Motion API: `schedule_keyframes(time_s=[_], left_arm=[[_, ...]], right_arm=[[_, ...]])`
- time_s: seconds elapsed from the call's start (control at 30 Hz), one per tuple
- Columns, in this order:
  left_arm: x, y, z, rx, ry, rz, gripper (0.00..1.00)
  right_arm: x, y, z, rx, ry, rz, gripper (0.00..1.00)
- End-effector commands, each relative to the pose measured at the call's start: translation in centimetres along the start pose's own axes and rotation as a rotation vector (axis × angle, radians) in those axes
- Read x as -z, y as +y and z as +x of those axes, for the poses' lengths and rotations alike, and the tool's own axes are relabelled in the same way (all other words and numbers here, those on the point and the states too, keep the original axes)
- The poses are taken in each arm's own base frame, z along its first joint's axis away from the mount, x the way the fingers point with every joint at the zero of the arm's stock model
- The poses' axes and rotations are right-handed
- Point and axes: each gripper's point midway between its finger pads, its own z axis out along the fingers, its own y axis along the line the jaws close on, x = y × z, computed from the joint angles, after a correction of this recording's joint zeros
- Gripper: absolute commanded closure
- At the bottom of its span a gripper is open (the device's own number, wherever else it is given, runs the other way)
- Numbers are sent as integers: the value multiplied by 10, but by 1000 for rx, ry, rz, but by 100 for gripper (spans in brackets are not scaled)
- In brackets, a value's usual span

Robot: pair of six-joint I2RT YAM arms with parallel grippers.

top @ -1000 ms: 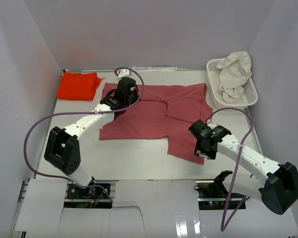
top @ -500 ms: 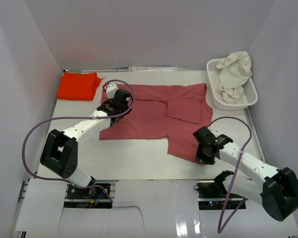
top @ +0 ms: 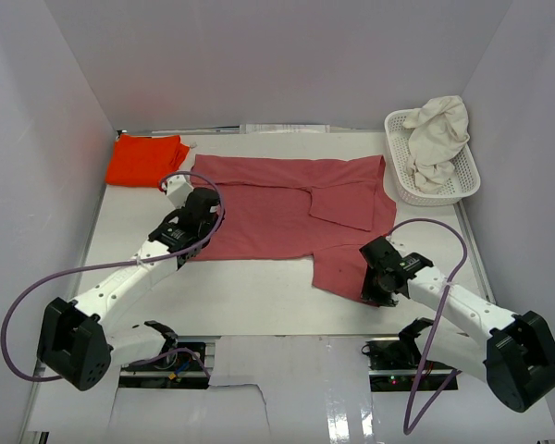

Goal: Fold and stack the t-shirts
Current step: Grap the side of the flattened tshirt closest away from the robot with both arms

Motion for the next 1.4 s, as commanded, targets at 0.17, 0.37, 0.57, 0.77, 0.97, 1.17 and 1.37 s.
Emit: schedule_keyframes(time_s=[0.17,0.37,0.57,0.77,0.97,1.17,1.37], left_arm=[[10,9,-10,42,-47,0,72],[6,5,-5,15,-25,3,71],[5,3,-5,1,-19,6,71],[4,5,-3,-12,-16,0,72],[7,15,0,24,-20,-19,72],[13,29,-1,67,-44,-52,71],[14,42,8,82,-29,-81,71]], right_arm=[[5,-4,-5,-17,-23,17,49],[12,-8,-9,-12,-21,53,47],[15,-8,-11,-12,-25,57,47],[8,-13,-7,-11,-11,82,49],[3,-10,-9,-9,-12,84,51],[-4,-8,-7,-3,1,84,65],[-10,-6,-4,-3,16,73,68]])
